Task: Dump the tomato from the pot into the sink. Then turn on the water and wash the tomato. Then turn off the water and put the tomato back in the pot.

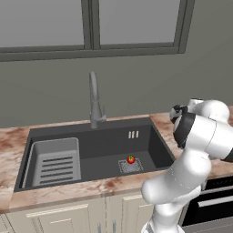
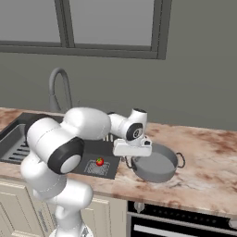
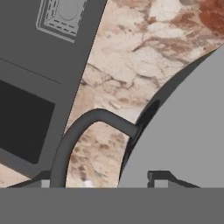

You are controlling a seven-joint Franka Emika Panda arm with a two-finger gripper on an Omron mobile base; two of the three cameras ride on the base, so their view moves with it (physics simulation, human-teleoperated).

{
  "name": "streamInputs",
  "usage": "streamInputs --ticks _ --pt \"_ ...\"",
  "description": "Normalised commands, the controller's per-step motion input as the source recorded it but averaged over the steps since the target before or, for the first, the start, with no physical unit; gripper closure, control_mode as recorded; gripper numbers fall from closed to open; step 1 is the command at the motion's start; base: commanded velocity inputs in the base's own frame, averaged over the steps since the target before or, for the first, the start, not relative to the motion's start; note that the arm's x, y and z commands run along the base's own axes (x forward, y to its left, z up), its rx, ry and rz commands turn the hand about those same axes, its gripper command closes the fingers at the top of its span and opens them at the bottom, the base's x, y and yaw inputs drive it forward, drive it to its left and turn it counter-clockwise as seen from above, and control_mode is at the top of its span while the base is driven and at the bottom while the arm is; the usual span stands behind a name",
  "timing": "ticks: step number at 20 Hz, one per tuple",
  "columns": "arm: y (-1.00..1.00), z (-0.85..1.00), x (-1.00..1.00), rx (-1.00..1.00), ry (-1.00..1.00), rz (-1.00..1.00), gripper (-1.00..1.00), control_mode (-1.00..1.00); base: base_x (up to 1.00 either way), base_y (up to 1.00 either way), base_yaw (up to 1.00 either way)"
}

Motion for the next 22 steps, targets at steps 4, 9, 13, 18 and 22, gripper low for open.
streamInputs --ticks 4,9,13,18,22 --pt "0.00 0.01 0.00 0.00 -0.12 0.00 -1.00 -1.00 0.00 0.00 0.00" --pt "0.08 0.22 -0.01 0.00 -0.17 0.00 -1.00 -1.00 0.00 0.00 0.00" --pt "0.36 0.47 -0.10 0.00 -0.14 0.00 -1.00 -1.00 0.00 0.00 0.00" --pt "0.49 0.63 -0.19 0.00 -0.16 0.00 -1.00 -1.00 0.00 0.00 0.00" --pt "0.59 0.81 -0.21 0.00 -0.20 0.00 -1.00 -1.00 0.00 0.00 0.00"
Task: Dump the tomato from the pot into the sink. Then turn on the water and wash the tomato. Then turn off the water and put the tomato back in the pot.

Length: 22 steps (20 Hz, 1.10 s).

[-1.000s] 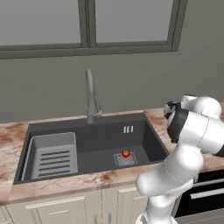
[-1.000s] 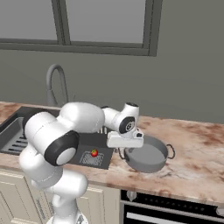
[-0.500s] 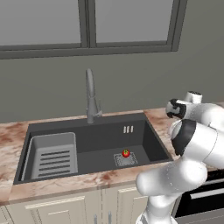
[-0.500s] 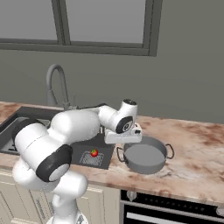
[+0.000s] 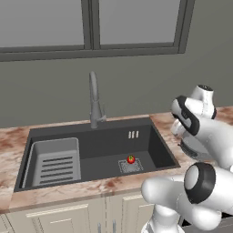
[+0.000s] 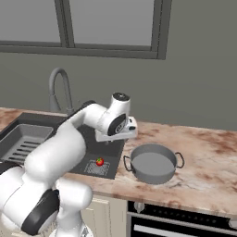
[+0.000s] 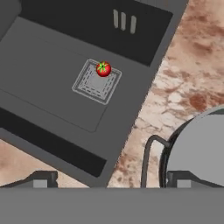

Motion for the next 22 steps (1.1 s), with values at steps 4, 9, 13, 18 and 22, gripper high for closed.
streamInputs --ticks 4,9,13,18,22 --pt "0.59 0.67 -0.06 0.00 -0.14 0.00 -1.00 -1.00 0.00 0.00 0.00" --pt "0.57 0.43 0.00 0.05 -0.06 0.01 -1.00 -1.00 0.00 0.00 0.00" --pt "0.52 0.19 0.15 0.10 -0.02 0.02 -1.00 -1.00 0.00 0.00 0.00" --pt "0.41 0.11 0.43 0.14 0.00 0.01 -1.00 -1.00 0.00 0.00 0.00" --pt "0.45 0.04 0.57 0.13 0.00 0.00 -1.00 -1.00 0.00 0.00 0.00"
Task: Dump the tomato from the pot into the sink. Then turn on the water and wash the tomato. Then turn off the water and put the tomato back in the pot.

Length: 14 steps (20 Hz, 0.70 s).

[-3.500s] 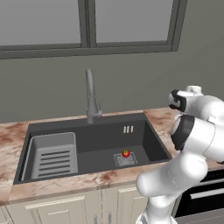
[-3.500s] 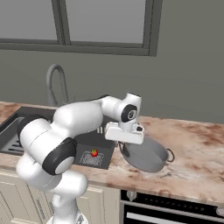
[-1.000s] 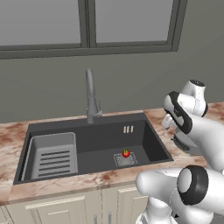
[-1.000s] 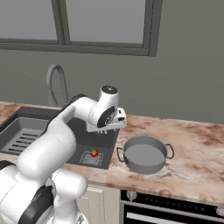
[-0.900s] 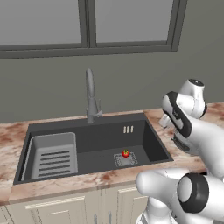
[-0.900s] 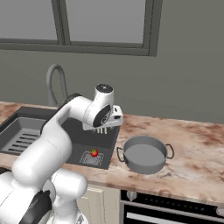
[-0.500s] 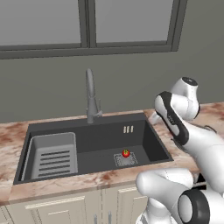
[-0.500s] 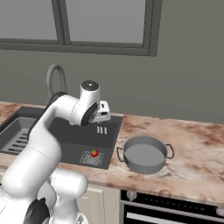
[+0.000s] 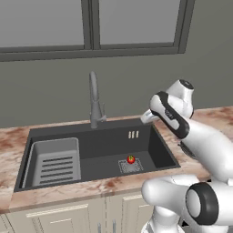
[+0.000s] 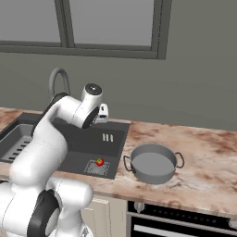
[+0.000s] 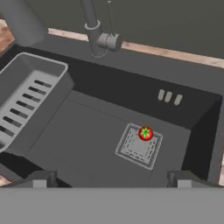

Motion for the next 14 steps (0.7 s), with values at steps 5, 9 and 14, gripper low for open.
streamInputs --ticks 5,9,14 --pt "0.63 0.00 0.40 0.07 0.00 0.00 -1.00 -1.00 0.00 0.00 0.00" --pt "0.52 0.00 0.37 0.04 0.00 0.00 -1.00 -1.00 0.00 0.00 0.00" --pt "0.30 0.00 0.48 0.06 0.00 0.00 -1.00 -1.00 0.00 0.00 0.00"
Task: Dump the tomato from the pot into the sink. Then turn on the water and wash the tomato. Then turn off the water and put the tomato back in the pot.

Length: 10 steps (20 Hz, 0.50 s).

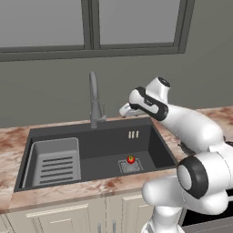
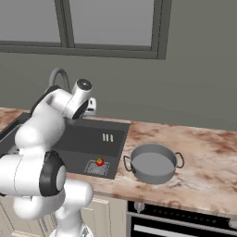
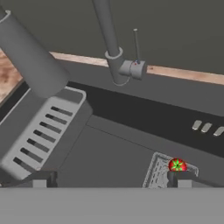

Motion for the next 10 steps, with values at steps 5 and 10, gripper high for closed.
streamInputs --ticks 5,10 --pt "0.16 -0.07 0.54 0.07 0.00 0.01 -1.00 -1.00 0.00 0.00 0.00" --pt "0.23 -0.12 0.38 0.05 0.00 0.03 -1.00 -1.00 0.00 0.00 0.00"
